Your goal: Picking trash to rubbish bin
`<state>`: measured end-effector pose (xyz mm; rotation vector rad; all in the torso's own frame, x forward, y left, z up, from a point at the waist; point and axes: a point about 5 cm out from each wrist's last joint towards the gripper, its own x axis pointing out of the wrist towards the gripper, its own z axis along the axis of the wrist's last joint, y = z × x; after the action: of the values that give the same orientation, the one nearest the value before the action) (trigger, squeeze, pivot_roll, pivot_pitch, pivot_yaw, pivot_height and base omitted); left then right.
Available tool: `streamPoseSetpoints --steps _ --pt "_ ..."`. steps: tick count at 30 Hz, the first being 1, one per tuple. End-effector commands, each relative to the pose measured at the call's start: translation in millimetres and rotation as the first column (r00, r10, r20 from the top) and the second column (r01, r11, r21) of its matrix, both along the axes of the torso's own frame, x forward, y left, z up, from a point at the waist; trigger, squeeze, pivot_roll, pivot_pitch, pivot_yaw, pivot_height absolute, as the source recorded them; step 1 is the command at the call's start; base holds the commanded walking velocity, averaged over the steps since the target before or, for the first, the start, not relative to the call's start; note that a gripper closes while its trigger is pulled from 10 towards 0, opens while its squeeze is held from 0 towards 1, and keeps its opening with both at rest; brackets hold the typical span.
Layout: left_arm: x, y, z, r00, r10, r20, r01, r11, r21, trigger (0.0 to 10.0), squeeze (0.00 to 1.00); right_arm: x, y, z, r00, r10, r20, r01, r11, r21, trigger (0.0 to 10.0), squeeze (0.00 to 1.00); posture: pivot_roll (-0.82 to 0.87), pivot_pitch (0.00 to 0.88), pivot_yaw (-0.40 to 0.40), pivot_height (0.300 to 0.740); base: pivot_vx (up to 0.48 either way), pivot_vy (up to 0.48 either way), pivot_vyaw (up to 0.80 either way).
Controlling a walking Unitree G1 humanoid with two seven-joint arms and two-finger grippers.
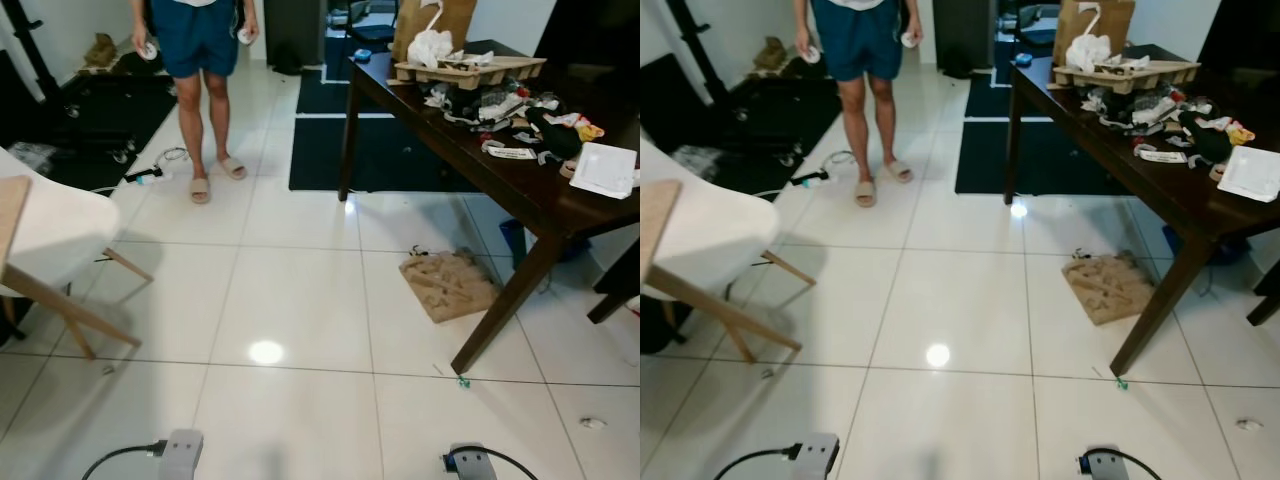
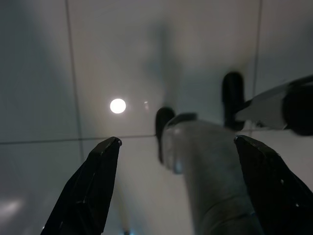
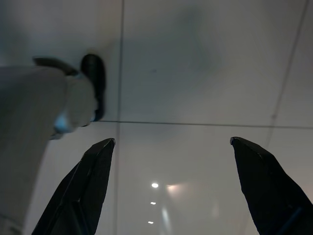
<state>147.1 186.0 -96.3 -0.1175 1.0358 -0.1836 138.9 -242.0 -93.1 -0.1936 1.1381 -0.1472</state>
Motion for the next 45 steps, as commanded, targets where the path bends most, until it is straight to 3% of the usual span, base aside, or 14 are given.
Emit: streamPoseSetpoints --steps 1,6,27,45 --pt "-6.5 0.2 -3 0.999 0.034 -0.019 -0.034 0.999 -0.006 10.0 0.00 0.8 4.7 -1 1.000 0.028 -0.014 -0.028 1.000 0.005 10.0 0.00 0.09 0.068 -0.015 0.740 0.371 0.000 0.00" --pt "-12.0 -1.9 -5 0.999 0.045 -0.030 -0.045 0.999 -0.015 10.0 0.00 -2.4 8.2 -3 0.997 0.055 -0.046 -0.056 0.998 -0.002 10.0 0.00 0.08 0.074 -0.012 0.740 0.372 0.000 0.00" --pt "-9.8 -11.9 -5 0.999 0.029 -0.031 -0.030 0.999 -0.027 10.0 0.00 -11.0 2.0 -5 0.998 0.012 -0.070 -0.012 1.000 0.004 10.0 0.00 0.07 0.076 -0.021 0.740 0.372 0.000 -0.80" --pt "-18.3 -19.7 -9 0.999 0.017 -0.050 -0.019 0.999 -0.039 10.0 0.00 -18.5 -0.9 -6 0.995 0.022 -0.096 -0.022 1.000 0.004 10.0 0.00 0.07 0.093 -0.027 0.740 0.359 0.000 -0.80"
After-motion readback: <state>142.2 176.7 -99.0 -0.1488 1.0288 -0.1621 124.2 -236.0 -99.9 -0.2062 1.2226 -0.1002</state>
